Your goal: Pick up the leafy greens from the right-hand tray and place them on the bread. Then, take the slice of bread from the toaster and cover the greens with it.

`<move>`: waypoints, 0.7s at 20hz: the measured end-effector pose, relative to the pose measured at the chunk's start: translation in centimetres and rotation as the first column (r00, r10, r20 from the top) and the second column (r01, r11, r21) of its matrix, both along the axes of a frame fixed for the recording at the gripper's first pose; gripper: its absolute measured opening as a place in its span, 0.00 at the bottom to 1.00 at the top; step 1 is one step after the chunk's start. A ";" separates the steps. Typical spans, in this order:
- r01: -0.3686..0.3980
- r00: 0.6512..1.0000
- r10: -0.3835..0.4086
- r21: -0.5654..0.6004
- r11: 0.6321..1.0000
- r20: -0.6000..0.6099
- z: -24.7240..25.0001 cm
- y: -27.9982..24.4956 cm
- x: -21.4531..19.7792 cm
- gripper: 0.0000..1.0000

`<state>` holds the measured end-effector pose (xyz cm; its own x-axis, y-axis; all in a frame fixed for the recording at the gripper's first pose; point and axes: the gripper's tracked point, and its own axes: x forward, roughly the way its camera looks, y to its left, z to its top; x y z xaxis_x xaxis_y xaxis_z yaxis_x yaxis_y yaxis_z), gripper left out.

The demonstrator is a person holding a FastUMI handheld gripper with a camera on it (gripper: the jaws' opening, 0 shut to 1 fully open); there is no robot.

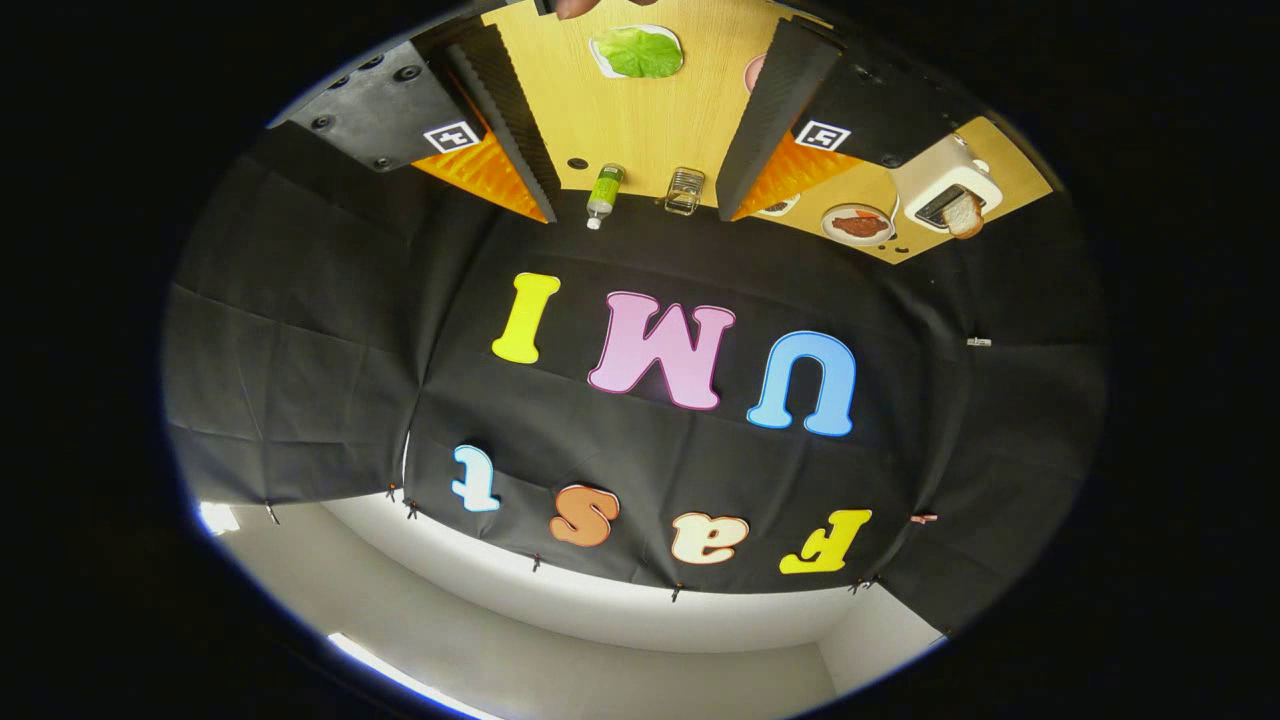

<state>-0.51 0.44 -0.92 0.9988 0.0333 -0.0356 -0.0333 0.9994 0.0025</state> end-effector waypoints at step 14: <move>-0.189 0.981 0.184 -0.074 0.979 -0.069 -2.9 -1.1 0.2 0.97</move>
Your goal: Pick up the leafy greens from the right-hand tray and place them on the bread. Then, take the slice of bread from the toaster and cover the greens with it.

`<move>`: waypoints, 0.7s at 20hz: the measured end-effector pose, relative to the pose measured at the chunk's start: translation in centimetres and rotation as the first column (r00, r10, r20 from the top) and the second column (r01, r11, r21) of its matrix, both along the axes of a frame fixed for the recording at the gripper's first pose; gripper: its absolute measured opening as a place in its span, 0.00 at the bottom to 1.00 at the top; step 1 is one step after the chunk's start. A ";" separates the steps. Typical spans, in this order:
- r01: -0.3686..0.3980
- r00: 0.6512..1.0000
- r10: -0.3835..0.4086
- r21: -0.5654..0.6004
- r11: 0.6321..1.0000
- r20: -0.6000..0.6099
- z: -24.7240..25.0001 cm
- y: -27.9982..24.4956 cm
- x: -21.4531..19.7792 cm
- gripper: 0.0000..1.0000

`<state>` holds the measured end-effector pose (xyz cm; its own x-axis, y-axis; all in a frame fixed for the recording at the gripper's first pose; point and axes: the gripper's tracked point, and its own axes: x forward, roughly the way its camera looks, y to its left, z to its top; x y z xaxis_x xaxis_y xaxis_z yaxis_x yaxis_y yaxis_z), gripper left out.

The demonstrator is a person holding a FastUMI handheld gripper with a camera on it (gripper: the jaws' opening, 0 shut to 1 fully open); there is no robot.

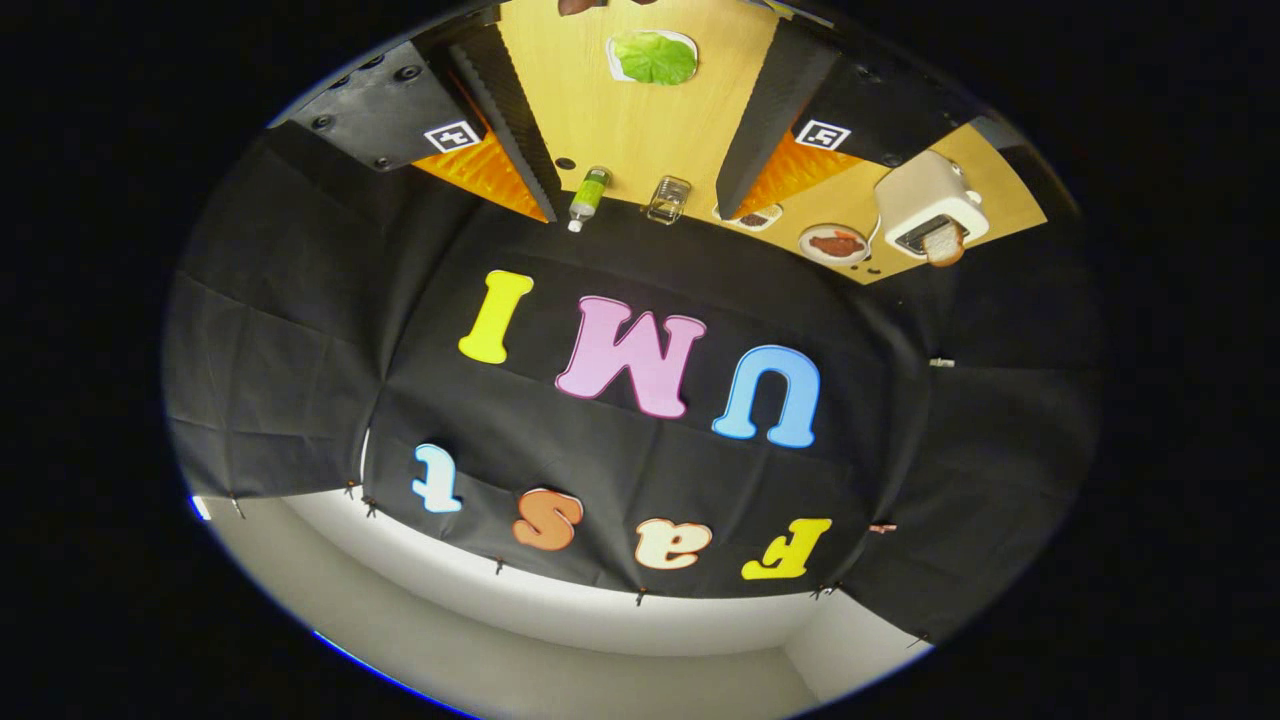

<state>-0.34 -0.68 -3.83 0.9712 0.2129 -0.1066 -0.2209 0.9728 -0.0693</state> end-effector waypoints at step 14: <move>-0.353 0.811 0.268 -0.069 0.933 -0.520 -26.1 -0.5 3.1 0.95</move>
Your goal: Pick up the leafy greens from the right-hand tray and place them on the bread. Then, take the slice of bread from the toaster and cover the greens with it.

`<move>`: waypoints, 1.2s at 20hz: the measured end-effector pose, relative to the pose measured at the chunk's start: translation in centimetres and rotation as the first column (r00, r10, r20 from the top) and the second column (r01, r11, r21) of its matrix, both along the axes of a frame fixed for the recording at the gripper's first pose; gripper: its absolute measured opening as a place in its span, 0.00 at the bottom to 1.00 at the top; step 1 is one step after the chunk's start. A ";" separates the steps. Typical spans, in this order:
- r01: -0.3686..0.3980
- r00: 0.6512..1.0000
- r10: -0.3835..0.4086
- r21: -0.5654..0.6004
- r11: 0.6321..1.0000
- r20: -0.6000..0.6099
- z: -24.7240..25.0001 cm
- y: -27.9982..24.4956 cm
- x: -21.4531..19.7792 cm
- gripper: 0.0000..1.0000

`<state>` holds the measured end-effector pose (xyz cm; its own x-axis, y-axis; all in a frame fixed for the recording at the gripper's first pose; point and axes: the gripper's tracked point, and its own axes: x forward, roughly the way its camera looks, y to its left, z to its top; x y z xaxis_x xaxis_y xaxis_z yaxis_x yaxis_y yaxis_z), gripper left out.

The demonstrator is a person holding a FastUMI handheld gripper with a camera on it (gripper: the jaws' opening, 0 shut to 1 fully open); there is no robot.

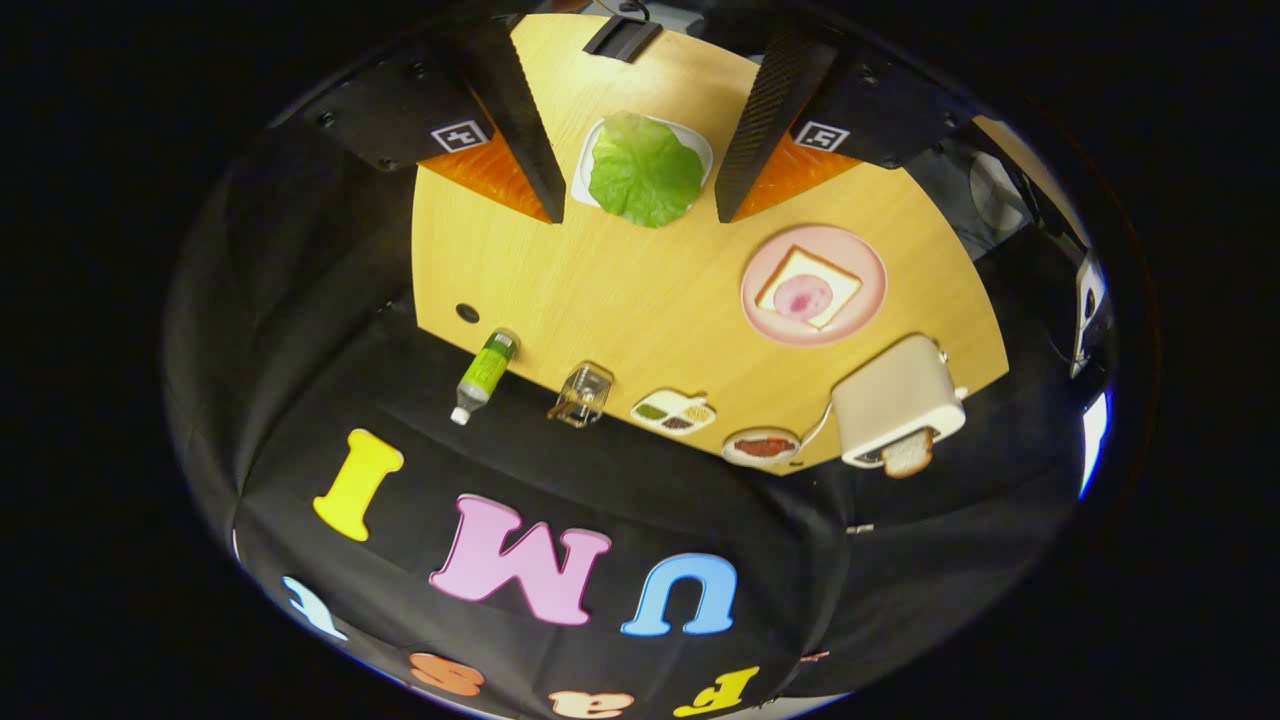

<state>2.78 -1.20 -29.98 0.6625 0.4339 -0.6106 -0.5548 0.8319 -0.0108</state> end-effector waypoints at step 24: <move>-0.120 0.907 0.094 -0.037 0.992 -0.411 -17.7 1.8 2.6 0.09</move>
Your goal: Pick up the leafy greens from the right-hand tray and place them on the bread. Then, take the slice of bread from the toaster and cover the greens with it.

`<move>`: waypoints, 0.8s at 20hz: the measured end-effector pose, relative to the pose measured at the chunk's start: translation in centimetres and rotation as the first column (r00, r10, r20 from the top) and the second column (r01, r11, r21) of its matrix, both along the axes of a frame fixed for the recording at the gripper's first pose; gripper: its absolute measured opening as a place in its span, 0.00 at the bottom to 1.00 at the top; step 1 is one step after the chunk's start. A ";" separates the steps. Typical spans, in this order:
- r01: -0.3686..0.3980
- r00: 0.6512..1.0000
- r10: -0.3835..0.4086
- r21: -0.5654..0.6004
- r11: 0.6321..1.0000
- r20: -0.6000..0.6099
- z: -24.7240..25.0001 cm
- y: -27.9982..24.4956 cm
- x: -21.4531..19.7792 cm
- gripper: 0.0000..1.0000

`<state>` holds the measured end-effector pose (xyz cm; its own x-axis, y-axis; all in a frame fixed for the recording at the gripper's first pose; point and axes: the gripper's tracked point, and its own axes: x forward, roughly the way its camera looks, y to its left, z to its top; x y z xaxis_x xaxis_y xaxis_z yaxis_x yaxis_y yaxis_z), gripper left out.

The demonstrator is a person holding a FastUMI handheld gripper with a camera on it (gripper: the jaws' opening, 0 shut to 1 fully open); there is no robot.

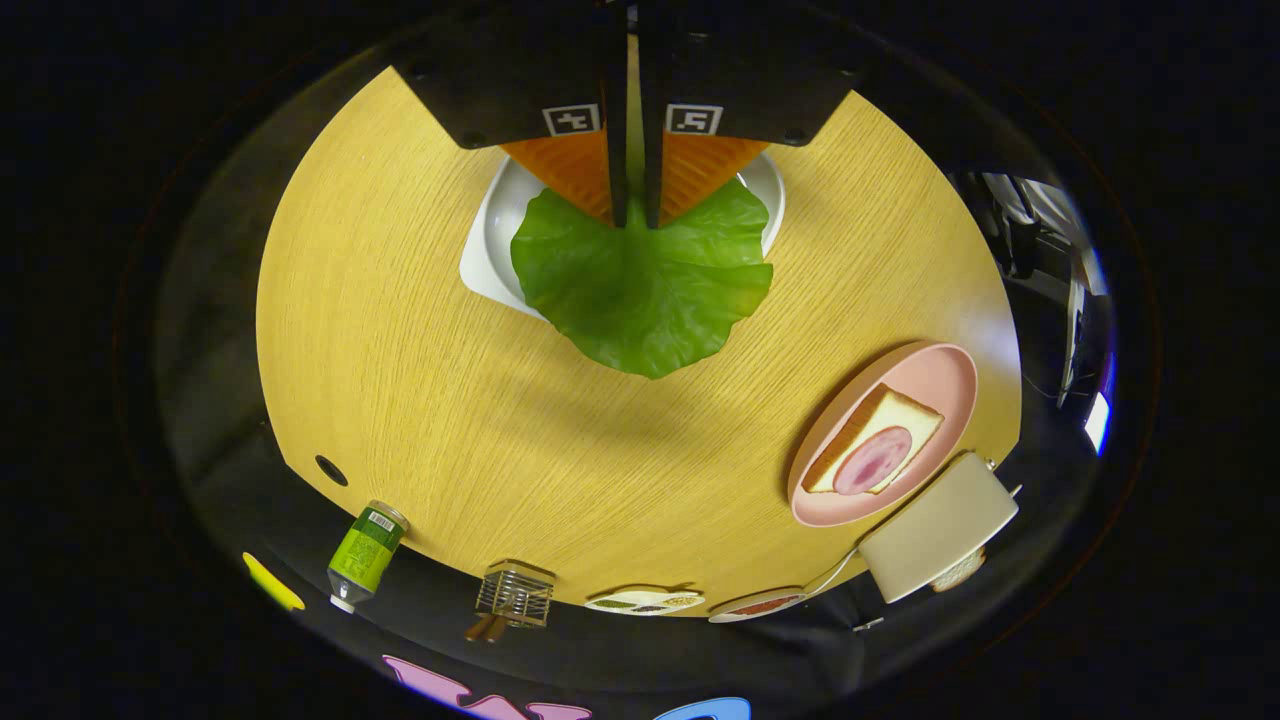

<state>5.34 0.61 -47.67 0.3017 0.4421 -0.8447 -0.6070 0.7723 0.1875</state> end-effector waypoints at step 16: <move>-0.003 0.975 -0.042 0.204 0.979 0.218 16.9 8.7 -1.0 0.09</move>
